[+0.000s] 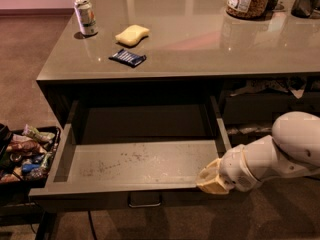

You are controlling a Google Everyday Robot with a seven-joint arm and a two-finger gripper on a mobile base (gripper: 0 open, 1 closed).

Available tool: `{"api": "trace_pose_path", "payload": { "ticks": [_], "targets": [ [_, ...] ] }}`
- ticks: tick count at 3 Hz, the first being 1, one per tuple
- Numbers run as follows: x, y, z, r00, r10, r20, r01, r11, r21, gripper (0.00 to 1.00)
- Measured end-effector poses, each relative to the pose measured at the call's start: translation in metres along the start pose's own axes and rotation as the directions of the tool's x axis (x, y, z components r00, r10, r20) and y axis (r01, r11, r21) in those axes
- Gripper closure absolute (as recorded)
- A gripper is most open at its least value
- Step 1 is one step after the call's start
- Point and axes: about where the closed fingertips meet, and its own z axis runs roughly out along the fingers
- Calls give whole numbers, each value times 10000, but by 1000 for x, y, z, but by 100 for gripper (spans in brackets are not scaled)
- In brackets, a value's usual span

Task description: Open top drawer

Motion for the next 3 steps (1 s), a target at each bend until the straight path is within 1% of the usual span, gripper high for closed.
{"api": "trace_pose_path", "payload": {
  "ticks": [1,2,3],
  "targets": [
    [4,16,-8,9998,171,-108,-174,9994,-294,100],
    [8,33,-12,9986,497,-183,-506,9971,-575,100],
    [2,35,-15,9998,-174,-100,173,9997,-144,100]
  ]
}}
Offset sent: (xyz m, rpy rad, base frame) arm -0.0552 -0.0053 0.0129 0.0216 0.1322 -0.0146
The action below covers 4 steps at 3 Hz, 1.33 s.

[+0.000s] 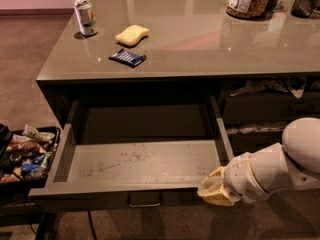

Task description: Open top drawer

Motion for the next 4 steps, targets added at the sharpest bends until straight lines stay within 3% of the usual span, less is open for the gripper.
{"api": "trace_pose_path", "payload": {
  "ticks": [1,2,3,4],
  "targets": [
    [-26,-25,-8,9896,-1418,237,1379,9828,1231,100],
    [-53,-65,-11,9580,-2841,381,2652,9288,2588,100],
    [-59,-107,1,9453,-3252,259,2999,8976,3231,100],
    [-39,-133,34,9677,-2521,-57,2443,9316,2692,100]
  ]
}}
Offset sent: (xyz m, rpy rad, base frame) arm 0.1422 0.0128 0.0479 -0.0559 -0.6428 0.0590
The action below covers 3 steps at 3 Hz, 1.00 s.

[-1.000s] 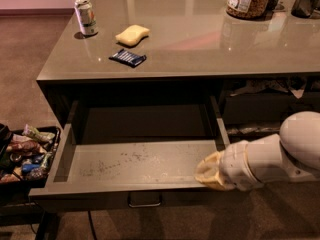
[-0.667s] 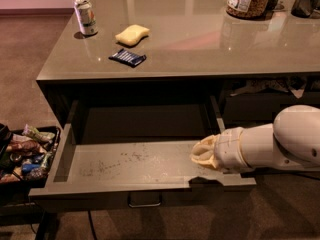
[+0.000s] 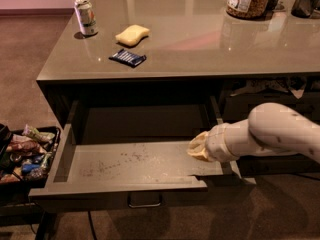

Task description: Open top drawer

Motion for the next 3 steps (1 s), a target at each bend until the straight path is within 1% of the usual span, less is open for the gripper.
{"api": "trace_pose_path", "payload": {
  "ticks": [1,2,3],
  "targets": [
    [22,2,26,9960,797,-402,-825,9939,-730,100],
    [29,12,31,9878,1428,-625,-1506,9778,-1455,100],
    [21,27,15,9874,1498,-510,-1563,9732,-1685,100]
  ]
}}
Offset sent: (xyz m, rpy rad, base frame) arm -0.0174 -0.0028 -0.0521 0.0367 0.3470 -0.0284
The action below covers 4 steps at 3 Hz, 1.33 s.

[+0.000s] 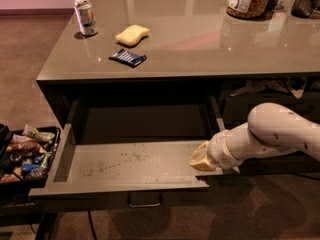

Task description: Open top drawer

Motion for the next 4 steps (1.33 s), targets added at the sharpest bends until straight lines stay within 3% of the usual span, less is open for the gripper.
{"api": "trace_pose_path", "payload": {
  "ticks": [1,2,3,4],
  "targets": [
    [-2,30,-14,9998,-98,-173,91,9993,-366,100],
    [2,44,-17,9984,258,-510,-292,9973,-668,100],
    [8,44,-18,9941,523,-947,-618,9930,-1003,100],
    [7,44,-19,9941,524,-948,-619,9930,-1004,100]
  ]
}}
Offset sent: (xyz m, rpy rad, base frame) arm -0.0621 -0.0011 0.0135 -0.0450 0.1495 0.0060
